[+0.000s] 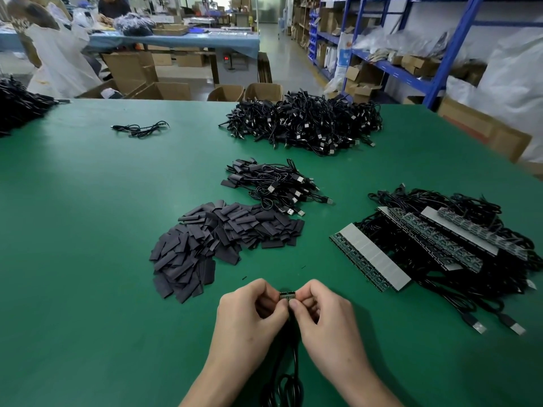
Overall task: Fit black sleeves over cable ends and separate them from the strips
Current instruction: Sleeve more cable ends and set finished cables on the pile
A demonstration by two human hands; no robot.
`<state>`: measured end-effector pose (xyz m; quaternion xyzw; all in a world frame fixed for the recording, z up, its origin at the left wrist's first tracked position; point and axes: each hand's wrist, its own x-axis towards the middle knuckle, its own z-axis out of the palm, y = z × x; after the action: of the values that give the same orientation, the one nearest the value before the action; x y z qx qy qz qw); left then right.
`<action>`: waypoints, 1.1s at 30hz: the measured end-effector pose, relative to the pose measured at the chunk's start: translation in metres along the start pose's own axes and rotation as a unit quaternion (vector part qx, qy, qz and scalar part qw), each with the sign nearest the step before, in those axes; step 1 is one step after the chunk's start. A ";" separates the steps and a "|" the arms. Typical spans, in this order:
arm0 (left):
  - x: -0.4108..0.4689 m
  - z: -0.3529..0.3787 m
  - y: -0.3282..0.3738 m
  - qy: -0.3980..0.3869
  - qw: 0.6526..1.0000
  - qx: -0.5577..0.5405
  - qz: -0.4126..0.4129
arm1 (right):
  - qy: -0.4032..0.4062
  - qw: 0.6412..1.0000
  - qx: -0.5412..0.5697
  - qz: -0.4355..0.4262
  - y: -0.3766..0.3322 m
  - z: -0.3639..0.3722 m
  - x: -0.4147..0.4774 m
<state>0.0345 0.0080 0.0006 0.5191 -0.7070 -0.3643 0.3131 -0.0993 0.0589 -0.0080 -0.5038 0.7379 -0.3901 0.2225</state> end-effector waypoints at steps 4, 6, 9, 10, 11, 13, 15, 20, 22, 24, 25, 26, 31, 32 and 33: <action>0.001 0.000 0.001 0.003 1.000 0.004 -0.004 | 0.003 1.000 0.001 0.000 0.000 0.000 0.001; 0.000 0.000 0.001 0.003 1.000 0.003 -0.006 | 0.004 1.000 0.002 0.001 0.000 0.001 0.000; 0.000 0.001 0.001 0.009 1.000 0.012 -0.004 | 0.006 1.000 -0.001 0.001 0.000 0.003 0.000; 0.001 0.002 0.000 0.010 1.000 0.011 -0.004 | 0.009 1.000 0.001 0.001 0.000 0.004 0.000; 0.001 0.002 0.000 0.010 1.000 0.004 -0.005 | 0.012 1.000 0.006 0.001 0.000 0.004 0.001; 0.002 0.001 0.001 0.009 1.000 -0.010 -0.005 | 0.018 1.000 0.017 0.001 0.001 0.003 0.002; 0.004 0.000 0.000 0.001 1.000 -0.016 -0.003 | 0.017 1.000 0.024 0.000 0.003 0.002 0.003; 0.007 -0.008 -0.006 -0.005 0.998 -0.055 -0.013 | 0.016 0.993 0.117 0.014 0.009 -0.005 0.007; 0.008 -0.011 -0.009 0.002 0.997 -0.076 -0.022 | 0.021 0.980 0.196 0.034 0.013 -0.012 0.010; 0.009 -0.013 -0.011 0.005 0.994 -0.100 -0.033 | 0.053 0.959 0.273 0.048 0.016 -0.020 0.012; 0.010 -0.014 -0.011 0.013 0.992 -0.123 -0.039 | 0.082 0.950 0.299 0.043 0.017 -0.023 0.014; 0.011 -0.016 -0.012 0.027 0.987 -0.151 -0.043 | 0.117 0.940 0.318 0.031 0.017 -0.026 0.014; 0.017 -0.023 -0.015 0.121 0.951 -0.281 -0.049 | 0.303 0.881 0.348 -0.102 0.006 -0.045 0.014; 0.017 -0.023 -0.016 0.134 0.941 -0.306 -0.053 | 0.323 0.867 0.356 -0.133 0.002 -0.049 0.013; 0.018 -0.023 -0.017 0.146 0.930 -0.331 -0.060 | 0.333 0.855 0.363 -0.164 -0.003 -0.052 0.011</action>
<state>0.0570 -0.0165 -0.0003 0.4750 -0.4602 -0.5162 0.5442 -0.1399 0.0664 0.0263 -0.3409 0.4805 -0.8055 0.0635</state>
